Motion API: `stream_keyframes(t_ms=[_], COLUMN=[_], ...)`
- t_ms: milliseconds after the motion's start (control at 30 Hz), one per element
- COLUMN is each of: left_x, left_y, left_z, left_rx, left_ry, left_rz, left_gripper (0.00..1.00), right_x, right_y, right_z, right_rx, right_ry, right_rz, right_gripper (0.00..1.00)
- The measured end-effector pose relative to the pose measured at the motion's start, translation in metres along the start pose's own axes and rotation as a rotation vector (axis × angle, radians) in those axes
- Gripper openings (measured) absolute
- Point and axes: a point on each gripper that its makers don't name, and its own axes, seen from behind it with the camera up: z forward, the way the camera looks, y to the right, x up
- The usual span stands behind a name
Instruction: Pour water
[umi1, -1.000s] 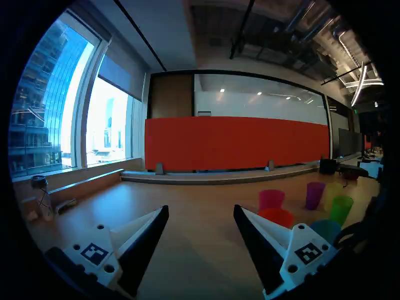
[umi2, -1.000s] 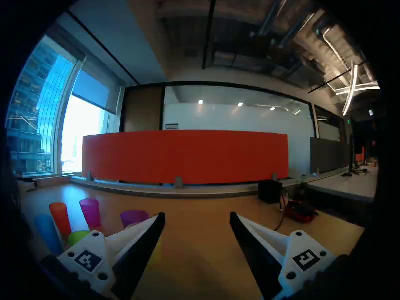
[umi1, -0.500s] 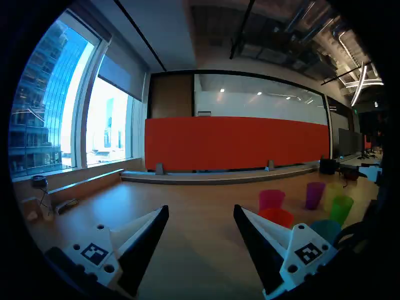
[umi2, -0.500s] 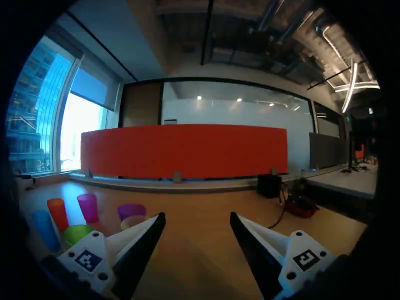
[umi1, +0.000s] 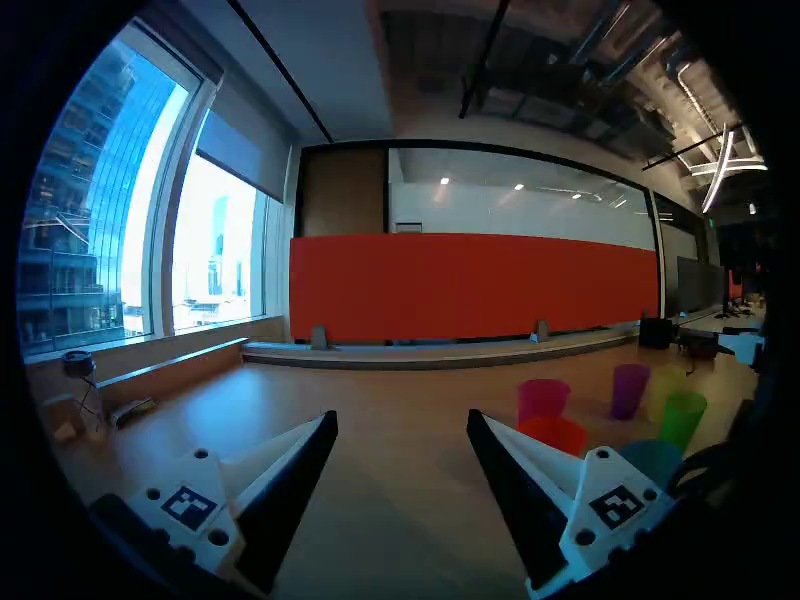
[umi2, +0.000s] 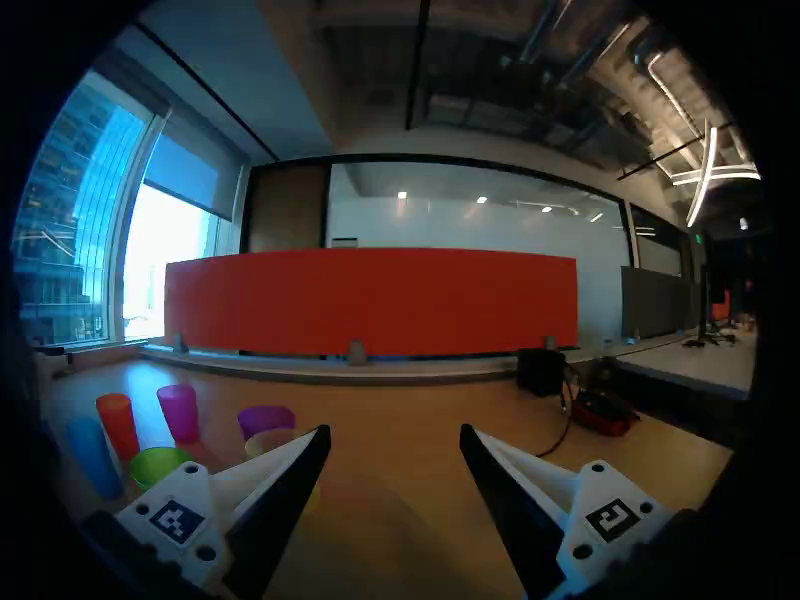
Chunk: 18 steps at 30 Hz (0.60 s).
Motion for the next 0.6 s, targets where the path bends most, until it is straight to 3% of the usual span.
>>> stream_keyframes(t_ms=[600], left_x=[0.0002], left_y=[-0.0002], left_z=[0.0001], left_rx=[0.0], left_ry=[0.0], left_rz=[0.0], left_gripper=[0.96], right_x=[-0.0015], right_y=[0.0017], right_z=[-0.0009], right_rx=[-0.002], right_ry=[-0.003], right_rz=[0.001], right_gripper=[1.0])
